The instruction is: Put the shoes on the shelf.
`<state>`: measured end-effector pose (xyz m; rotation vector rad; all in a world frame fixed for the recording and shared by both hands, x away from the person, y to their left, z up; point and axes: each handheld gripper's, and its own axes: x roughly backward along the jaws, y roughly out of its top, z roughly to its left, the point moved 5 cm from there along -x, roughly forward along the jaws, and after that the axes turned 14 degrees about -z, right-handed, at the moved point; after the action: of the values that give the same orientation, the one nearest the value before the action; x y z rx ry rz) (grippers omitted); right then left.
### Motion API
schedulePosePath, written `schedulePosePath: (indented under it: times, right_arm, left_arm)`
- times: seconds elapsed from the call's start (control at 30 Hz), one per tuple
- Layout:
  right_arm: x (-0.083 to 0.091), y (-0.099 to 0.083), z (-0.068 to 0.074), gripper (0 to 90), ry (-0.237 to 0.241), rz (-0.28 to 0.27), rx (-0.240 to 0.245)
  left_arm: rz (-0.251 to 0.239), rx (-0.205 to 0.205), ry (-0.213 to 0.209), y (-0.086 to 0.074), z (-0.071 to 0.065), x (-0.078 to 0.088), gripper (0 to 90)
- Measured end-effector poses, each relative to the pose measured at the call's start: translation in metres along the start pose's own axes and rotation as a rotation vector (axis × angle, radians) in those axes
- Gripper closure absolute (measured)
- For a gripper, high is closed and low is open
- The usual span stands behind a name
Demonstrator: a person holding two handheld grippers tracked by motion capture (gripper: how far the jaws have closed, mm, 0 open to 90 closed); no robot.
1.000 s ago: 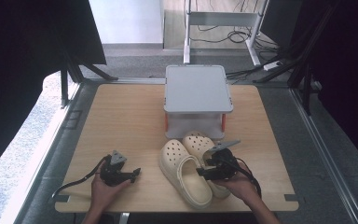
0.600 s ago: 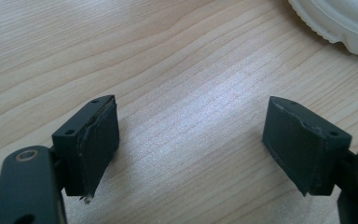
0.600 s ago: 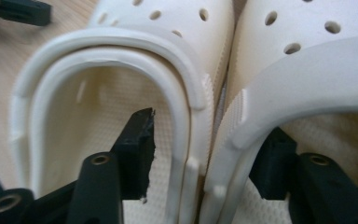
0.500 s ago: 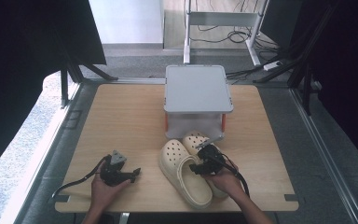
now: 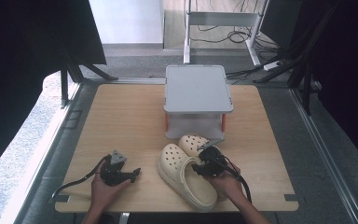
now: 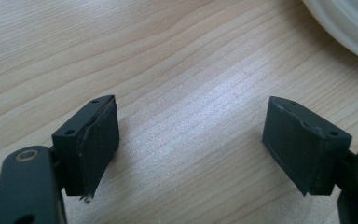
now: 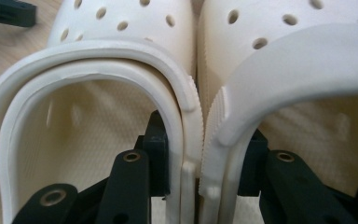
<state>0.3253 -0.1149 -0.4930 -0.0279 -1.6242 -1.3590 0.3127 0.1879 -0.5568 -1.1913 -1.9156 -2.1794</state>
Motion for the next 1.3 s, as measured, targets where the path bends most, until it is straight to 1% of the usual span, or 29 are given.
schedulePosePath:
  times: [0.2, 0.3, 0.4, 0.6, 0.7, 0.77, 0.87, 0.97, 1.1, 1.13, 1.2, 1.3]
  right_arm:
    - [0.016, -0.001, 0.005, 65.4, 0.042, -0.025, 0.027]
    - [0.026, 0.0, 0.005, 65.3, 0.09, -0.035, 0.036]
    - [0.033, 0.001, 0.005, 65.4, 0.106, -0.045, 0.046]
    - [0.046, 0.004, 0.003, 65.4, 0.12, -0.062, 0.056]
    - [0.055, 0.009, 0.004, 65.3, 0.147, -0.085, 0.067]
    - [0.059, 0.012, 0.004, 65.3, 0.159, -0.087, 0.072]
    - [0.064, 0.016, 0.005, 65.3, 0.183, -0.089, 0.099]
    - [0.07, 0.024, 0.007, 65.4, 0.204, -0.1, 0.115]
    - [0.077, 0.032, 0.008, 65.3, 0.204, -0.111, 0.119]
    - [0.08, 0.036, 0.009, 65.3, 0.205, -0.121, 0.132]
    - [0.084, 0.04, 0.01, 65.3, 0.209, -0.126, 0.135]
    - [0.093, 0.049, 0.013, 65.3, 0.22, -0.144, 0.151]
  left_arm:
    - [0.0, 0.0, -0.001, 0.0, 0.0, -0.001, 19.0]
    - [0.0, 0.0, -0.001, 0.0, 0.0, -0.001, 19.0]
    - [0.0, 0.001, 0.0, 0.0, 0.0, 0.0, 19.0]
    - [-0.001, 0.002, 0.001, 0.0, 0.0, -0.001, 19.1]
    - [0.0, 0.001, 0.001, 0.0, 0.0, 0.0, 19.0]
    - [0.0, 0.0, 0.001, 0.0, 0.0, 0.0, 19.1]
    - [0.0, 0.0, 0.001, 0.0, 0.0, 0.0, 19.1]
    - [0.0, 0.0, 0.001, 0.0, 0.0, 0.0, 19.1]
    - [0.002, 0.0, 0.0, 0.0, 0.0, 0.0, 19.1]
    - [0.001, 0.001, 0.0, 0.0, 0.0, 0.0, 19.1]
    - [-0.001, 0.002, 0.002, 0.0, 0.0, -0.001, 19.1]
    - [-0.001, 0.002, 0.002, 0.0, 0.0, -0.001, 19.1]
